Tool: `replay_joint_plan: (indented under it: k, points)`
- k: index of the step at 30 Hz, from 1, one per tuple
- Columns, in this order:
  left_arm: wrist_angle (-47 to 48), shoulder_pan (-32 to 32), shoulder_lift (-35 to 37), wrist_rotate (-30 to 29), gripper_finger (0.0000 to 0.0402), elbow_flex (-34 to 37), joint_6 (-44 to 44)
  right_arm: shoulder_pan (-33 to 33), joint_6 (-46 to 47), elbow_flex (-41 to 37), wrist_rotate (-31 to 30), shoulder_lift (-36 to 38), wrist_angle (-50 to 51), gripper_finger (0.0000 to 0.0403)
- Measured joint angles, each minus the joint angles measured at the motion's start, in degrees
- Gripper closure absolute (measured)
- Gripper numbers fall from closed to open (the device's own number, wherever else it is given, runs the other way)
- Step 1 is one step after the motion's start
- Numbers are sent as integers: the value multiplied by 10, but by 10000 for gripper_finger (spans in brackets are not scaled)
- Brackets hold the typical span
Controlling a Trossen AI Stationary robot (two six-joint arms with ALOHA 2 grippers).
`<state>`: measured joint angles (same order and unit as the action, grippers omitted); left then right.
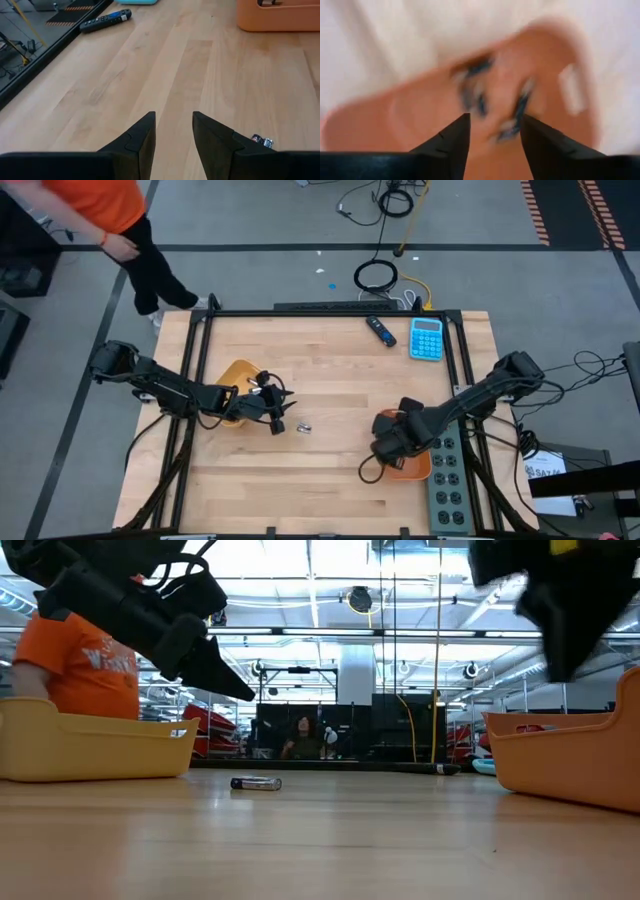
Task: Sort batteries
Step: Put the white battery into the yellow bin
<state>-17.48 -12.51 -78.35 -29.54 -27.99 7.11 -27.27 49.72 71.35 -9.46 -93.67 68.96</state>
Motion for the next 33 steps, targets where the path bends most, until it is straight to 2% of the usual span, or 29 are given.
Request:
replay_joint_plan:
  k: [4, 7, 10, 16, 21, 24, 28, 33]
  points:
    - [-5, 2, 0, -3, 263, 0, 0, -25, -18, 0, -172, 4, -49, 235]
    - [-29, 7, 0, -1, 263, 0, 1, -19, -65, -8, -224, 3, -125, 244]
    - [-26, 20, 0, 49, 263, -8, 1, -4, -150, -57, -253, 3, -242, 260]
    - [63, 62, 0, 178, 263, -58, 4, 67, -278, -196, -222, 36, -495, 296]
    - [168, 64, 0, 195, 263, -100, -10, 112, -381, -269, -191, 99, -659, 327]
    - [197, 64, 0, 213, 263, -117, -29, 147, -432, -282, -187, 124, -685, 340]
    - [216, 64, 0, 231, 263, -137, -32, 191, -486, -280, -128, 162, -712, 342]
    - [234, 53, -18, 239, 263, -153, -20, 222, -514, -281, -115, 217, -658, 335]
